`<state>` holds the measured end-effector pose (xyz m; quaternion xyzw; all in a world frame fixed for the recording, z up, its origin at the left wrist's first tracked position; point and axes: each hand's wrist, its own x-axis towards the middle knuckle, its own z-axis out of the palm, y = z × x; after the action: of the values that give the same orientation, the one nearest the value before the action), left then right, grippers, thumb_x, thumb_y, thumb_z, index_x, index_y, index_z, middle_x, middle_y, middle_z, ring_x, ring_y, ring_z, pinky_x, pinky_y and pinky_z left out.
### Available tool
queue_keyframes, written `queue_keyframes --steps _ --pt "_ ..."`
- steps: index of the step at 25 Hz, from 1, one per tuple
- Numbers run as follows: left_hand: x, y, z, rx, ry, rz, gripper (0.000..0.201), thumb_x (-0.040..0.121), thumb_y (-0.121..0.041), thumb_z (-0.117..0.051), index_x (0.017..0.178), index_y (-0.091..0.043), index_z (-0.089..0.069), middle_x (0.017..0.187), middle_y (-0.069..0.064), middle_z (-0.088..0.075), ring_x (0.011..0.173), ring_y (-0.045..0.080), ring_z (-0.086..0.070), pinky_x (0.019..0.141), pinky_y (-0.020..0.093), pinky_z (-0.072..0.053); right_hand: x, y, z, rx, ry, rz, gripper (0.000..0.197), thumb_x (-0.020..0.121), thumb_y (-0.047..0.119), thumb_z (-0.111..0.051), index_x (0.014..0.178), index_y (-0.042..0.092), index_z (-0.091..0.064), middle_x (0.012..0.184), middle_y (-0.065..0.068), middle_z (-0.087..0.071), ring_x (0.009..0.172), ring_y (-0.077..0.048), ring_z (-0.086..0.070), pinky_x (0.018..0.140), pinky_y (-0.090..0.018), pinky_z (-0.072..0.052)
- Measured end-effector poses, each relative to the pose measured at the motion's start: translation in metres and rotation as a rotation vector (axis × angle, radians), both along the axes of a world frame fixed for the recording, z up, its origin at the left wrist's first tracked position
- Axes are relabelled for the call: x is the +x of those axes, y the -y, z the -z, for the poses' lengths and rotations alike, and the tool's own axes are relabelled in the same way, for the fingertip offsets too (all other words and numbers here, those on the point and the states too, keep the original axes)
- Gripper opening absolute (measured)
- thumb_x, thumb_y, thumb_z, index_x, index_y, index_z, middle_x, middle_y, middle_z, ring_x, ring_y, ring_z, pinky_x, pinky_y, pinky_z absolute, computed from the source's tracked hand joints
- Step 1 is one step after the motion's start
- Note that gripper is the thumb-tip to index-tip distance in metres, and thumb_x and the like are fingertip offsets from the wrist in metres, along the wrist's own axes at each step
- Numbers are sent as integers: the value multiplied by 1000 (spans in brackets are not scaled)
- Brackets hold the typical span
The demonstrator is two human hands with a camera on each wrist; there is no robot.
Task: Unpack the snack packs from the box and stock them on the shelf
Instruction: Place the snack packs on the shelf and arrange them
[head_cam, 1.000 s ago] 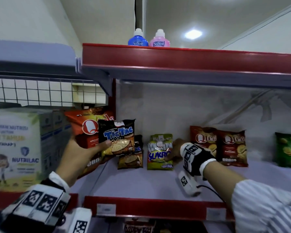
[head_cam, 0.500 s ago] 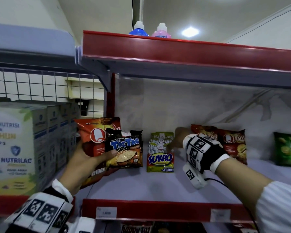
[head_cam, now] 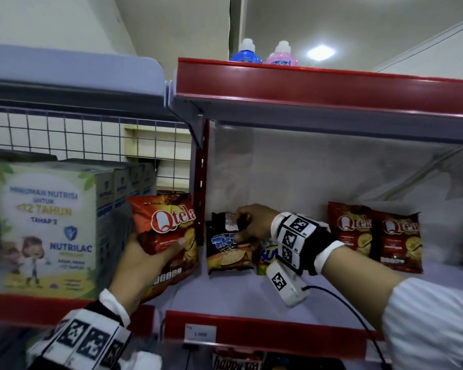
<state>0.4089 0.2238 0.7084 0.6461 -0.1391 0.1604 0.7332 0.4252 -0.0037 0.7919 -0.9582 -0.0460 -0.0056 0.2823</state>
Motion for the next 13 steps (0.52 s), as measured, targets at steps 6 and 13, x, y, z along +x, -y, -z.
queue_keyframes --steps 6,13 --pt "-5 -22 -1 38 -2 -37 54 71 -13 -81 120 -18 -59 103 -2 -70 90 11 -67 74 26 -52 16 -19 18 -516 42 133 51 80 26 -74 122 4 -55 124 -15 -59 111 -29 -59 87 -31 -48" --pt "-15 -10 -10 37 -9 55 52 70 -20 -80 118 -23 -59 109 -2 -71 97 13 -68 88 32 -53 6 -22 3 -216 198 250 62 82 46 -67 130 12 -44 131 -16 -45 118 -31 -49 97 -35 -45"
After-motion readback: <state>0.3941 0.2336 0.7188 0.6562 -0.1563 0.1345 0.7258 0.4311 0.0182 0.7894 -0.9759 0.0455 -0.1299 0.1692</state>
